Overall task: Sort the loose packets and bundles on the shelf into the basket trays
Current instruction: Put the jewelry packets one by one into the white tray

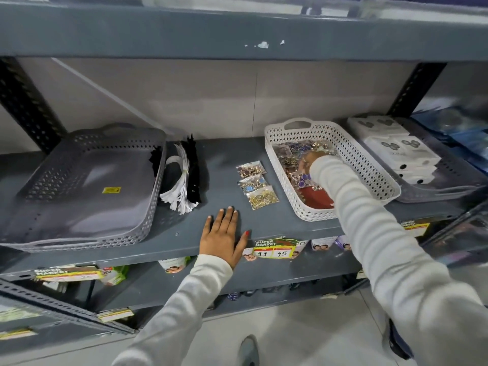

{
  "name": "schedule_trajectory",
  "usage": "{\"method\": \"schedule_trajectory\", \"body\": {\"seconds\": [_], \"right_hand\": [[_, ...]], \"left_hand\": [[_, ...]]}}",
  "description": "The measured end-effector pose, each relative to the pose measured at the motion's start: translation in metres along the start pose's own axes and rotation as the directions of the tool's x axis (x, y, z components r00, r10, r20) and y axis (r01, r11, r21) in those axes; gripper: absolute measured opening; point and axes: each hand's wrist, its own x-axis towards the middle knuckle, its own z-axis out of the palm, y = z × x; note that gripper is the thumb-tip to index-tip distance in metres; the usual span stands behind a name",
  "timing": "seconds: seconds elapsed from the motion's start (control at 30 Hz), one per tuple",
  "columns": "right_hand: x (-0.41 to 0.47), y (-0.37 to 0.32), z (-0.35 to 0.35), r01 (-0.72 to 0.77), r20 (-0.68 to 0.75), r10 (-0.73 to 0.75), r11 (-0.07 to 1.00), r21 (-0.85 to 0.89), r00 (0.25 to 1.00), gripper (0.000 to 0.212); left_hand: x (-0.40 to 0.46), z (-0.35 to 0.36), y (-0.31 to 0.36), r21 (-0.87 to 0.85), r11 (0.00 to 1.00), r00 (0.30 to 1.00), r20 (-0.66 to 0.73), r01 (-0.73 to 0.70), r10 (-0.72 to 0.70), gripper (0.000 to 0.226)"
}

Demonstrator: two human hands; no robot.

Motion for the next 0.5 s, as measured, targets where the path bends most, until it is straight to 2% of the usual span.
{"method": "schedule_trajectory", "body": {"seconds": [0.1,0.13,0.2,0.3,0.4,0.43,0.5], "right_hand": [[0.009,0.001,0.021,-0.001,0.044,0.000,1.000,0.016,0.999,0.035],[0.011,0.001,0.026,0.004,0.035,-0.004,1.000,0.014,0.999,0.032],[0.010,0.001,0.029,0.039,-0.026,-0.039,0.999,0.030,0.999,0.018],[0.008,-0.007,0.021,0.081,-0.099,-0.075,0.995,0.059,0.992,0.029],[-0.003,-0.030,0.011,0.242,-0.249,-0.204,0.961,0.132,0.947,0.030],[-0.012,-0.038,0.011,0.312,-0.256,-0.270,0.940,0.137,0.928,0.029],[-0.028,-0.055,0.018,0.402,-0.160,-0.383,0.910,0.104,0.910,0.029]], "left_hand": [[0.001,0.001,0.000,-0.009,1.000,1.000,-0.002,0.003,-0.003,0.094],[0.001,0.002,0.000,-0.009,1.000,1.000,-0.009,0.003,-0.003,0.093],[0.000,0.002,0.000,-0.008,1.000,1.000,-0.017,0.004,-0.004,0.092],[0.000,0.002,-0.001,0.007,1.000,1.000,-0.012,0.005,-0.005,0.093],[0.000,0.001,0.000,0.007,1.000,1.000,-0.011,0.002,-0.002,0.094],[0.000,0.001,0.000,0.007,1.000,1.000,-0.010,0.001,-0.001,0.094],[0.000,0.002,0.000,0.011,1.000,1.000,-0.010,-0.001,0.001,0.094]]}}
